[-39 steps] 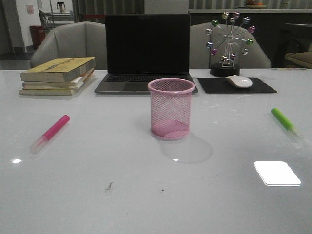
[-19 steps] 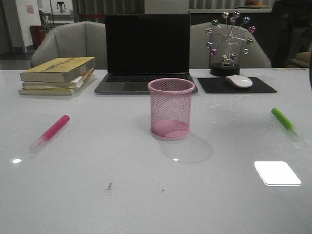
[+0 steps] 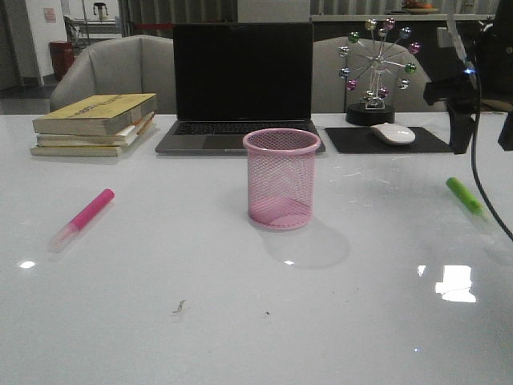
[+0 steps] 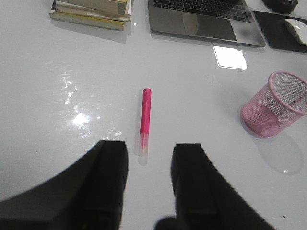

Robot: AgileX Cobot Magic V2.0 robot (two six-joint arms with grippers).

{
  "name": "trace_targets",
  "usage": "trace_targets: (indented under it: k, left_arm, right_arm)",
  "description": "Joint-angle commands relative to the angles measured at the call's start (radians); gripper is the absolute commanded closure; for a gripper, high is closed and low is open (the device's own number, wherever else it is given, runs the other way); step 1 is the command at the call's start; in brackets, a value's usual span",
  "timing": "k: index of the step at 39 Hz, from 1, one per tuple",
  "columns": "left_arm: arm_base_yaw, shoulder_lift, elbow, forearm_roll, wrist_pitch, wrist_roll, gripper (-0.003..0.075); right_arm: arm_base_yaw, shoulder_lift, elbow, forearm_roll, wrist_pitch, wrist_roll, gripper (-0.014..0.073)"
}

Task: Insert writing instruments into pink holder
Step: 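Lower the right gripper onto the green marker and close on it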

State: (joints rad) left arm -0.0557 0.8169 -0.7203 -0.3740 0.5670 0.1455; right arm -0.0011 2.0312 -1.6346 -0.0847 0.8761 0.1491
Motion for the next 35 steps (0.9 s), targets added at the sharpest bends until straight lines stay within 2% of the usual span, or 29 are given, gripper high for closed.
trace_targets:
  k: [1, 28, 35]
  left_arm:
    - [0.001, -0.002, -0.036, -0.026, -0.068, -0.002, 0.0399]
    - [0.001, -0.002, -0.036, -0.026, -0.118, -0.002, 0.0399]
    - [0.001, -0.002, -0.036, -0.026, -0.125, -0.002, 0.0399]
  right_arm:
    - [-0.021, -0.025, -0.044, 0.010, -0.038, 0.002, 0.0092]
    - [-0.024, 0.100, -0.049, 0.050, -0.157, 0.002, 0.0095]
    - [-0.024, 0.131, -0.049, 0.050, -0.142, 0.002, 0.0180]
